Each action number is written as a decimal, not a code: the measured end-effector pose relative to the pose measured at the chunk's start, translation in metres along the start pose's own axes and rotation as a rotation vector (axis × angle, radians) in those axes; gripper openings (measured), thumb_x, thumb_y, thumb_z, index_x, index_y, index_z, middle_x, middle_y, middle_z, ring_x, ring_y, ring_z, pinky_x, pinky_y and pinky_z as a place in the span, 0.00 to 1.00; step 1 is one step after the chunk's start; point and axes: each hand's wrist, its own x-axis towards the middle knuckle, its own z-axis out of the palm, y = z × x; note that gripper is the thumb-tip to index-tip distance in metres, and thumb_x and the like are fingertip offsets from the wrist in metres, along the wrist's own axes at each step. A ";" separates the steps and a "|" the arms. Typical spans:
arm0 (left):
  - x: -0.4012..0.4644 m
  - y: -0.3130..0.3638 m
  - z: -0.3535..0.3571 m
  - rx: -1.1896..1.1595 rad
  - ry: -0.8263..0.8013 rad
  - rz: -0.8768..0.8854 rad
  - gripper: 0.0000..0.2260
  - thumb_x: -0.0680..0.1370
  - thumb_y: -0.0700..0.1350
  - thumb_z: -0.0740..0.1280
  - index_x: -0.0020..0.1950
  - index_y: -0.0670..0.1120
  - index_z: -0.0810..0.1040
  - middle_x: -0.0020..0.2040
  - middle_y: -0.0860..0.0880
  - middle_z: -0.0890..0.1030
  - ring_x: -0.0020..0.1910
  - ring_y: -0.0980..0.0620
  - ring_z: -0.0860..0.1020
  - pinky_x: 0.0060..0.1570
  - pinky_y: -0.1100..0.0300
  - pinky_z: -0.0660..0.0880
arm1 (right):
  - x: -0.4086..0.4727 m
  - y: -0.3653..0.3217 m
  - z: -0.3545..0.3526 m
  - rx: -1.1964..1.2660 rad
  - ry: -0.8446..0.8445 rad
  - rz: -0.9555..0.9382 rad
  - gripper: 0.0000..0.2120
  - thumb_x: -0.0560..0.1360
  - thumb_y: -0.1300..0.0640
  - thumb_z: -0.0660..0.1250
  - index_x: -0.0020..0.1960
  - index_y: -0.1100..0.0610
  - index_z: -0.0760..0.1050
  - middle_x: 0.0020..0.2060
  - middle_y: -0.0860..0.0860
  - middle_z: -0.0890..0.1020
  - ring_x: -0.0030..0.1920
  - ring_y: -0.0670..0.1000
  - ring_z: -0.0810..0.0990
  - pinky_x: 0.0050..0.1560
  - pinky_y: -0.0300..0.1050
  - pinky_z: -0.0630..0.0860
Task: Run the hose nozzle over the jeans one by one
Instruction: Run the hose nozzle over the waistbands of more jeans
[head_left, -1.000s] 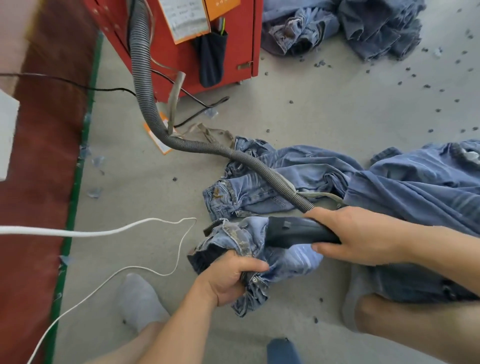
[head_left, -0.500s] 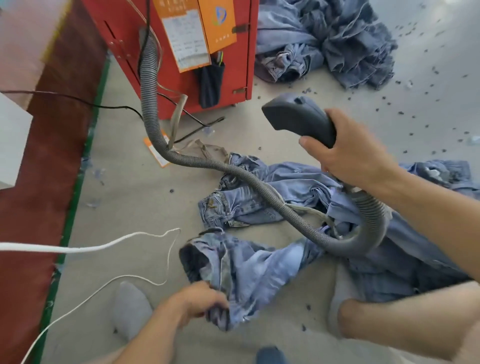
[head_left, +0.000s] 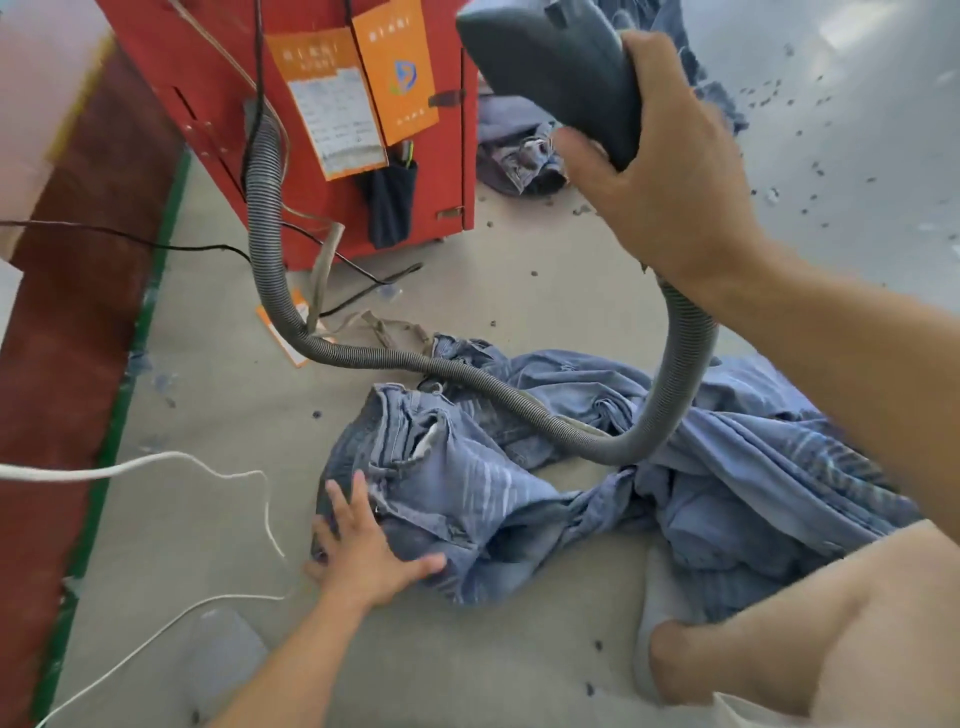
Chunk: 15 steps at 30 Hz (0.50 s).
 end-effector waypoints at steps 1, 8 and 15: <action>-0.008 -0.005 0.013 0.176 -0.050 0.029 0.62 0.70 0.60 0.78 0.81 0.56 0.29 0.84 0.40 0.39 0.77 0.35 0.64 0.73 0.40 0.66 | 0.002 0.001 0.001 -0.002 0.020 0.003 0.25 0.80 0.46 0.65 0.71 0.59 0.70 0.46 0.45 0.76 0.41 0.44 0.69 0.42 0.36 0.63; 0.004 0.011 -0.004 -0.922 -0.495 -0.164 0.26 0.61 0.48 0.67 0.57 0.40 0.83 0.44 0.43 0.84 0.31 0.49 0.75 0.26 0.61 0.69 | 0.006 -0.002 0.007 -0.072 -0.152 -0.203 0.24 0.79 0.45 0.66 0.69 0.57 0.72 0.44 0.46 0.79 0.38 0.48 0.73 0.41 0.43 0.67; -0.042 0.017 0.070 -0.861 -0.220 -0.244 0.33 0.63 0.61 0.82 0.64 0.61 0.73 0.58 0.50 0.84 0.56 0.42 0.83 0.53 0.40 0.82 | -0.011 -0.022 0.031 -0.089 -0.282 -0.320 0.22 0.79 0.47 0.67 0.68 0.57 0.72 0.50 0.54 0.85 0.46 0.61 0.83 0.39 0.50 0.70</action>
